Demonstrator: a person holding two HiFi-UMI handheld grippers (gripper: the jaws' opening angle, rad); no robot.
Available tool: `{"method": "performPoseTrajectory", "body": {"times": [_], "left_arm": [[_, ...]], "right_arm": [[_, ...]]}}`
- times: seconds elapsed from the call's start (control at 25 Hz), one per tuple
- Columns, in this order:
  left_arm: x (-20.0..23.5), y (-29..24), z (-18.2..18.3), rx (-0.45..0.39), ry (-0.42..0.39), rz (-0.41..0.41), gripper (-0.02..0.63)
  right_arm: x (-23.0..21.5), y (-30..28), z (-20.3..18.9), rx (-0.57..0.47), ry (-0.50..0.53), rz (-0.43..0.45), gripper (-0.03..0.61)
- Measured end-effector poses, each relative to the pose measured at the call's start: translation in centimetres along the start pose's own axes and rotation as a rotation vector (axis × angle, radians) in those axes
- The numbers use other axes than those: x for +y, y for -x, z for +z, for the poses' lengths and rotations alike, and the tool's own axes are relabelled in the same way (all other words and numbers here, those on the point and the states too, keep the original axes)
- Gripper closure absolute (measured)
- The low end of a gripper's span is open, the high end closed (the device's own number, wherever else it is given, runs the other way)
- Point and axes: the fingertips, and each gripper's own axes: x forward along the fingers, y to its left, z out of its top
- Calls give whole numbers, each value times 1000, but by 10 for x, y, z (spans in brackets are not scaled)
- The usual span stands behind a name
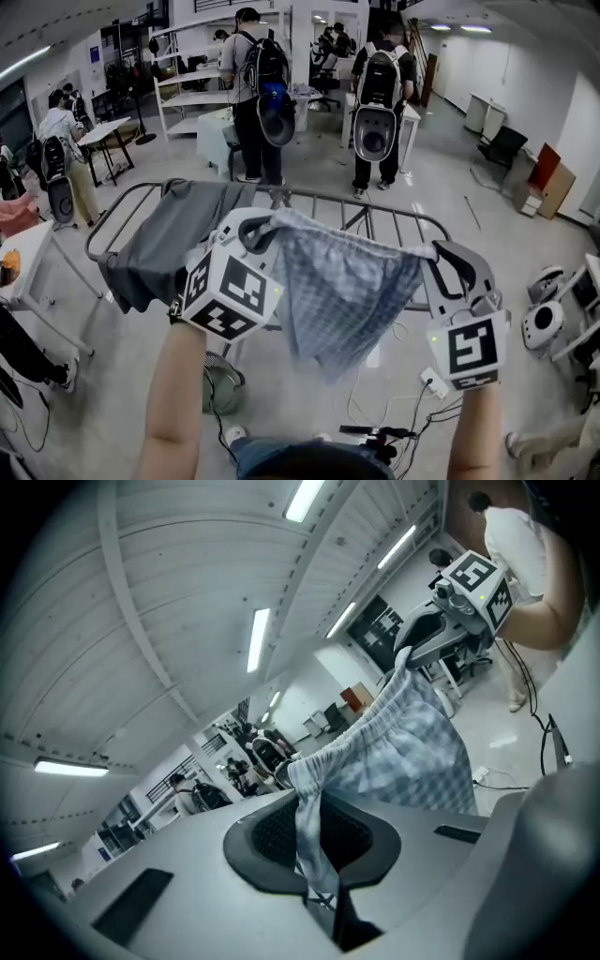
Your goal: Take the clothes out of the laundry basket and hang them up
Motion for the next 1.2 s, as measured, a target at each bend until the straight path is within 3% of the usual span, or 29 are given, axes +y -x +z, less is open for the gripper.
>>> {"method": "performPoseTrajectory", "body": {"times": [0.44,0.76,0.88,1.2], "left_arm": [[-33,-37,73,-24,-137,-9,594],[-2,-53,108,1,-355,82,594],[14,-49,111,7,-449,108,594],[72,-59,142,28,-610,206,594]], "right_arm": [[-68,31,-47,84,57,-117,518],[-109,15,-39,91,224,-184,517],[-119,10,-22,84,298,-227,518],[-171,-13,27,51,479,-337,518]]}}
